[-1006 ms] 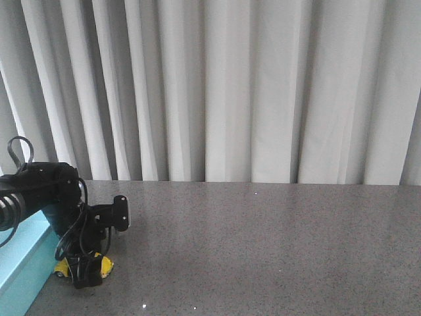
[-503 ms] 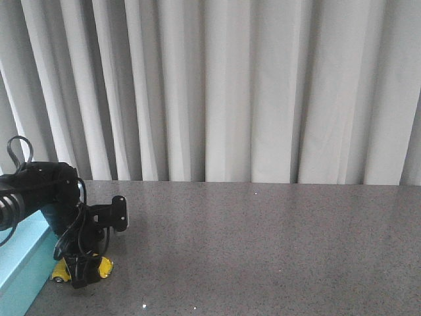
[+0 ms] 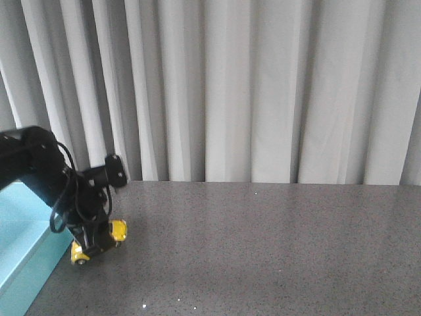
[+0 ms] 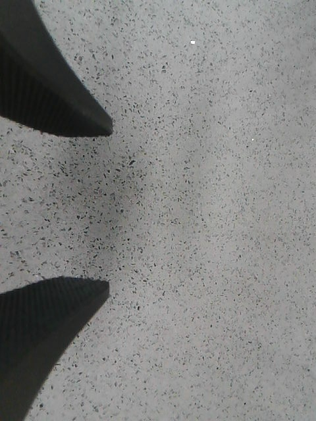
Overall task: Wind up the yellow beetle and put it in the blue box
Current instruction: 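Close the left gripper on the car and lift it over the box, then lower the car into the blue box and open the left gripper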
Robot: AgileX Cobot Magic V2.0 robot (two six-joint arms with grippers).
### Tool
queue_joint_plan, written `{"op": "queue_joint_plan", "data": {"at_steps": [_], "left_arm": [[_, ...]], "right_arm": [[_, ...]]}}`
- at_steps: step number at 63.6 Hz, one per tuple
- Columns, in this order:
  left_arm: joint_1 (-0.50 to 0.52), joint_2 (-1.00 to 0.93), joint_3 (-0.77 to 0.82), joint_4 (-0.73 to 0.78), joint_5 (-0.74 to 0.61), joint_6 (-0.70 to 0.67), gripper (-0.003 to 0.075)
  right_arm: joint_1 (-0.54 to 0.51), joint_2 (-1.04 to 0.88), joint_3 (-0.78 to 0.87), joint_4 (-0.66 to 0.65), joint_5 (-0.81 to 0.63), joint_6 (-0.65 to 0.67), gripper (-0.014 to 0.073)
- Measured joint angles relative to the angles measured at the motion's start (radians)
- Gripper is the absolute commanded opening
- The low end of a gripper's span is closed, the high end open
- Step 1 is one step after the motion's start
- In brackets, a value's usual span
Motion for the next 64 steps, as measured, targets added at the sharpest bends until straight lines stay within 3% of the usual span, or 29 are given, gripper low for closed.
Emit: {"op": "queue_joint_plan", "data": {"at_steps": [26, 44, 64], "left_arm": [[0.021, -0.224, 0.000, 0.005, 0.014, -0.323, 0.0285], [0.207, -0.267, 0.000, 0.007, 0.002, -0.493, 0.0285], [0.372, -0.185, 0.000, 0.012, -0.029, -0.548, 0.0285]], "right_arm": [[0.000, 0.000, 0.000, 0.000, 0.001, 0.000, 0.0448], [0.000, 0.000, 0.000, 0.000, 0.001, 0.000, 0.0448], [0.000, 0.000, 0.000, 0.000, 0.001, 0.000, 0.0448]]}}
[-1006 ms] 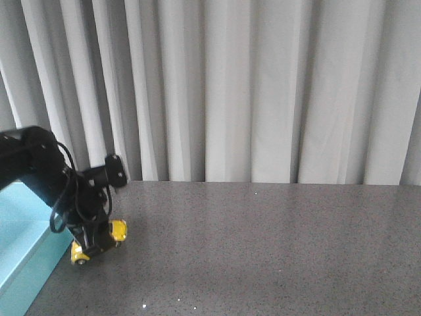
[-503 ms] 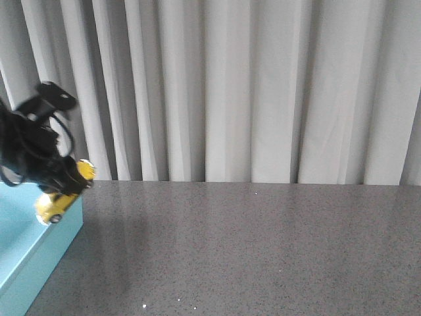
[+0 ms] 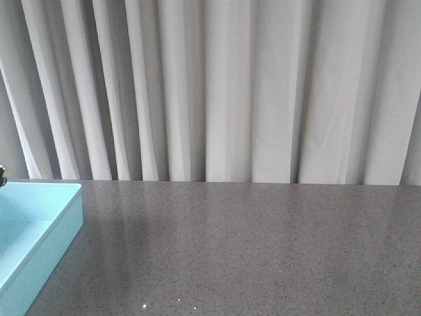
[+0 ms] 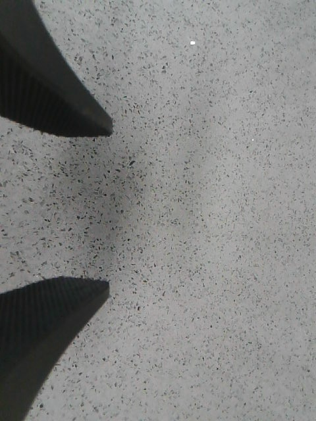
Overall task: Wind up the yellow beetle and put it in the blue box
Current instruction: 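Lower the car into the blue box and open the left gripper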
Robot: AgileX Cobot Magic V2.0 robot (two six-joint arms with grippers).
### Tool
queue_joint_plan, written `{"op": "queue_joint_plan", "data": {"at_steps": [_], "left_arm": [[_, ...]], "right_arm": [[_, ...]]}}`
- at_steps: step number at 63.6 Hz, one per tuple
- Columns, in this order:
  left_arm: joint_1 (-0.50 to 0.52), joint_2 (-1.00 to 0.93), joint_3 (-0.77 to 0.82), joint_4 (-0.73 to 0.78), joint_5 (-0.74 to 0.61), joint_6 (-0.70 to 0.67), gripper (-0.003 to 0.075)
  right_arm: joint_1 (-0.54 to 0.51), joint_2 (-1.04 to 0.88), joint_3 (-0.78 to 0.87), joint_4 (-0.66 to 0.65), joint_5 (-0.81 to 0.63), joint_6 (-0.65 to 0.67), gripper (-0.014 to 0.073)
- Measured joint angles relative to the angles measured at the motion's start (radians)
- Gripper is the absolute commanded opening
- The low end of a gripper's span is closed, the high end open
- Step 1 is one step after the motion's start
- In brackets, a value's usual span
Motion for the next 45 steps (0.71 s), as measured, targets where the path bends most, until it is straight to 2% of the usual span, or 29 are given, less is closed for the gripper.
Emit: {"op": "queue_joint_plan", "data": {"at_steps": [23, 45], "left_arm": [[0.021, 0.218, 0.002, -0.001, -0.035, -0.045, 0.0285], [0.022, 0.294, 0.002, -0.001, -0.071, -0.071, 0.0295]], "right_arm": [[0.000, 0.000, 0.000, 0.000, 0.000, 0.000, 0.0448], [0.000, 0.000, 0.000, 0.000, 0.000, 0.000, 0.0448]]}}
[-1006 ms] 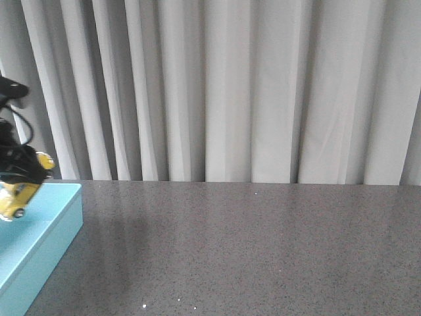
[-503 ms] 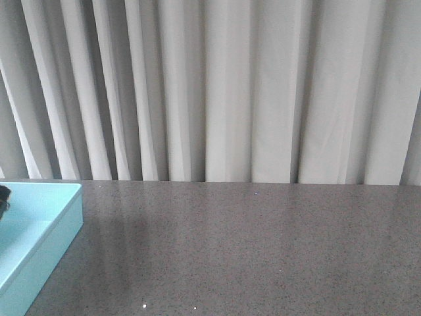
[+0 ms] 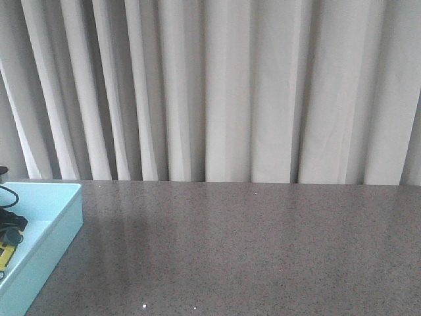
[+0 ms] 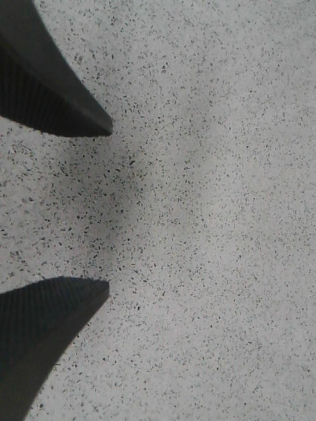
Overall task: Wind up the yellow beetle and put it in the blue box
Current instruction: 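Lower the car into the blue box and open the left gripper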
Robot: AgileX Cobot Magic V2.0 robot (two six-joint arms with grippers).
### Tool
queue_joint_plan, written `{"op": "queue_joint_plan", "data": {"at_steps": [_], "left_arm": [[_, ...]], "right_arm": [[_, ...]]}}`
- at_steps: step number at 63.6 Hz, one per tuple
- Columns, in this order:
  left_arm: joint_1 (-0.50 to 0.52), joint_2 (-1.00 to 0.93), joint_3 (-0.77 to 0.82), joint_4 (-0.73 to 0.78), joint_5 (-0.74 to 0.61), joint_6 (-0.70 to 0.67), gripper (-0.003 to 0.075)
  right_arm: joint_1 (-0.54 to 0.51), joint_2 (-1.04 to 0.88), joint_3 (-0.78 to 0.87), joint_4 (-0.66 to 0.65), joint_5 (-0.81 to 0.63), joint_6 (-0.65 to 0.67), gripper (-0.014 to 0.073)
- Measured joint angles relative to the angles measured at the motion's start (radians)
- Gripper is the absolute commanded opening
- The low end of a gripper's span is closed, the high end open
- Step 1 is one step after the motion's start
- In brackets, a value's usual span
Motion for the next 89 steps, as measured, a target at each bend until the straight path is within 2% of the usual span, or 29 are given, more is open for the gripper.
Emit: {"op": "queue_joint_plan", "data": {"at_steps": [25, 46, 68, 89], "left_arm": [[0.001, 0.000, 0.000, 0.000, -0.017, -0.011, 0.0501], [0.001, -0.045, 0.000, -0.002, -0.014, -0.012, 0.0503], [-0.006, -0.278, 0.000, -0.089, 0.052, -0.011, 0.0503], [-0.153, -0.493, 0.000, -0.107, 0.198, -0.004, 0.0503]], "right_arm": [[0.000, 0.000, 0.000, 0.000, 0.000, 0.000, 0.0448], [0.000, 0.000, 0.000, 0.000, 0.000, 0.000, 0.0448], [0.000, 0.000, 0.000, 0.000, 0.000, 0.000, 0.0448], [0.000, 0.000, 0.000, 0.000, 0.000, 0.000, 0.0448]]}}
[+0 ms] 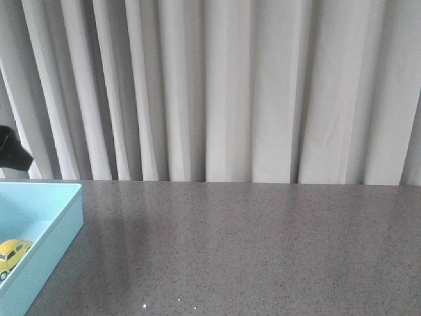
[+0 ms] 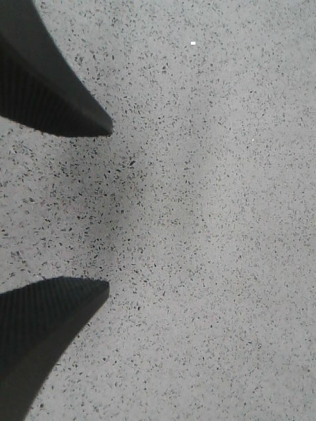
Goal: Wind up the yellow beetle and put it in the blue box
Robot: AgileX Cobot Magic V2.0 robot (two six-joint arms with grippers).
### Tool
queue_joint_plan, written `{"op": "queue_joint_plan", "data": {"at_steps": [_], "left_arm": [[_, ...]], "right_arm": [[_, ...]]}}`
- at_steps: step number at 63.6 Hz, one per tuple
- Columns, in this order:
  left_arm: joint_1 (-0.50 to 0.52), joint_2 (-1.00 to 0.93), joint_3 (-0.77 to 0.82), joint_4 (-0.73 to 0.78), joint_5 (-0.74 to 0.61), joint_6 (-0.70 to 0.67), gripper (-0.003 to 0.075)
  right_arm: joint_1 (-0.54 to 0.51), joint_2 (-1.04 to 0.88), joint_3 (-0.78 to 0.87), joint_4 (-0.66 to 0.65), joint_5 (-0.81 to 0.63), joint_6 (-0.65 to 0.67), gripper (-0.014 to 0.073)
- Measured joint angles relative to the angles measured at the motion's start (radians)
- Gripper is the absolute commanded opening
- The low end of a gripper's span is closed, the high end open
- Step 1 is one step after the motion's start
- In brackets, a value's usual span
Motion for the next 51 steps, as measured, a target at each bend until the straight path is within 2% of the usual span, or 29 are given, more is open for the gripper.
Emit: {"op": "queue_joint_plan", "data": {"at_steps": [9, 17, 28, 40, 51], "left_arm": [[-0.074, -0.098, 0.039, -0.002, 0.004, -0.001, 0.0503], [-0.122, -0.217, 0.177, -0.004, 0.003, -0.005, 0.0503], [-0.140, -0.408, 0.496, 0.032, -0.116, -0.009, 0.0477], [-0.140, -0.615, 0.827, 0.173, -0.258, -0.052, 0.0432], [-0.140, -0.783, 1.088, 0.308, -0.395, -0.194, 0.0386]], "right_arm": [[0.000, 0.000, 0.000, 0.000, 0.000, 0.000, 0.0448], [0.000, 0.000, 0.000, 0.000, 0.000, 0.000, 0.0448], [0.000, 0.000, 0.000, 0.000, 0.000, 0.000, 0.0448], [0.000, 0.000, 0.000, 0.000, 0.000, 0.000, 0.0448], [0.000, 0.000, 0.000, 0.000, 0.000, 0.000, 0.0448]]}}
